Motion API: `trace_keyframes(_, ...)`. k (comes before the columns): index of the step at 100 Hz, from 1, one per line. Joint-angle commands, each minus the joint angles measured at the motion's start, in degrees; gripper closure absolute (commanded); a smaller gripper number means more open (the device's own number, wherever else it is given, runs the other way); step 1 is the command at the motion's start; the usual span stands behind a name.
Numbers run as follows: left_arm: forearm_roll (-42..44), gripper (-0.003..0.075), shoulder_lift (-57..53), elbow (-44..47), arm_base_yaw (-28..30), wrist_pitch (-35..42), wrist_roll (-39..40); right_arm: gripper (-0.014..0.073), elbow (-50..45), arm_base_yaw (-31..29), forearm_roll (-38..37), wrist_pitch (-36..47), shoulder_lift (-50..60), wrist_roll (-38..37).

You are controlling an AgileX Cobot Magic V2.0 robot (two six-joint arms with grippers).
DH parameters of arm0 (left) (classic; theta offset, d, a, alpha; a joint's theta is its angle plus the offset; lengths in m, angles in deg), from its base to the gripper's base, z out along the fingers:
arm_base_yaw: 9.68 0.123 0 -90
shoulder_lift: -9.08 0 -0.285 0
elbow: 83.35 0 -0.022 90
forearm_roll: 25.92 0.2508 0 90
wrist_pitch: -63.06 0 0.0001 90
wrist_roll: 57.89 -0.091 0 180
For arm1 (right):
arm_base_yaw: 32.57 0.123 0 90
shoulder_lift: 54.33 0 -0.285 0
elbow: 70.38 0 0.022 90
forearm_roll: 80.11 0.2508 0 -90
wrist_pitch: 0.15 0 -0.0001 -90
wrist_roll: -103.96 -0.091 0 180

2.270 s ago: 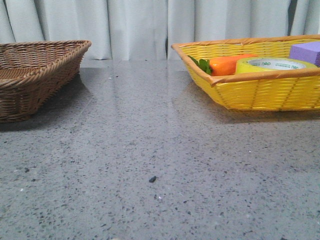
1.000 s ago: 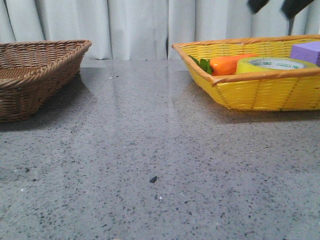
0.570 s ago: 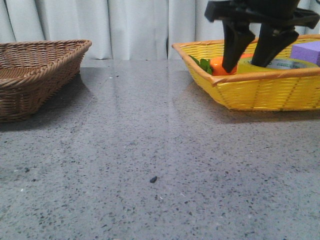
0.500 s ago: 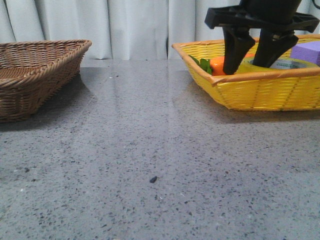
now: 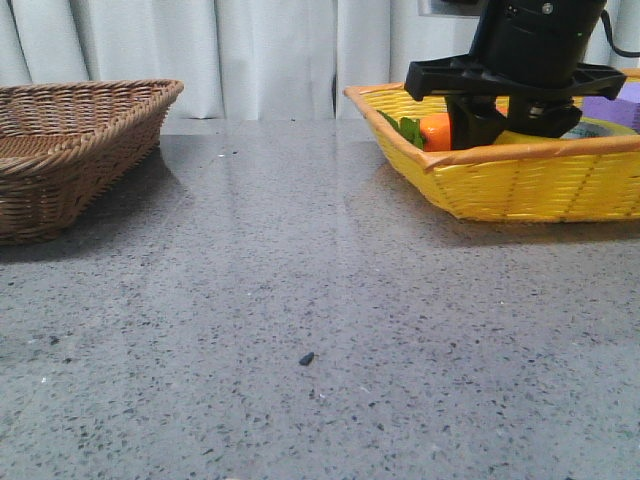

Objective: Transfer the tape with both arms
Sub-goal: 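Lower the right gripper into the yellow basket onto the yellow tape roll, then grasp the tape roll with the right gripper and lift it out, then carry the tape toward the brown basket and set it on the table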

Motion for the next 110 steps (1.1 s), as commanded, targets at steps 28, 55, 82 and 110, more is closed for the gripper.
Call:
trace_keyframes(28,-0.37,0.0741,0.51,-2.12,0.17,4.29,0.66,0.066,4.41,-0.17,-0.74,-0.28,2.38,0.47)
trace_keyframes(55,-1.37,0.0741,0.51,-2.12,0.17,4.29,0.66,0.066,16.51,0.4,-0.74,-8.09,2.38,0.47)
trace_keyframes(82,-1.37,0.0741,0.51,-2.12,0.17,4.4,0.66,0.0658,27.19,11.13,-0.74,-13.16,2.38,1.18)
trace_keyframes(110,-1.37,0.0741,0.51,-2.12,0.17,4.4,0.66,0.0658,27.74,22.89,-0.74,-12.05,-0.18,1.18)
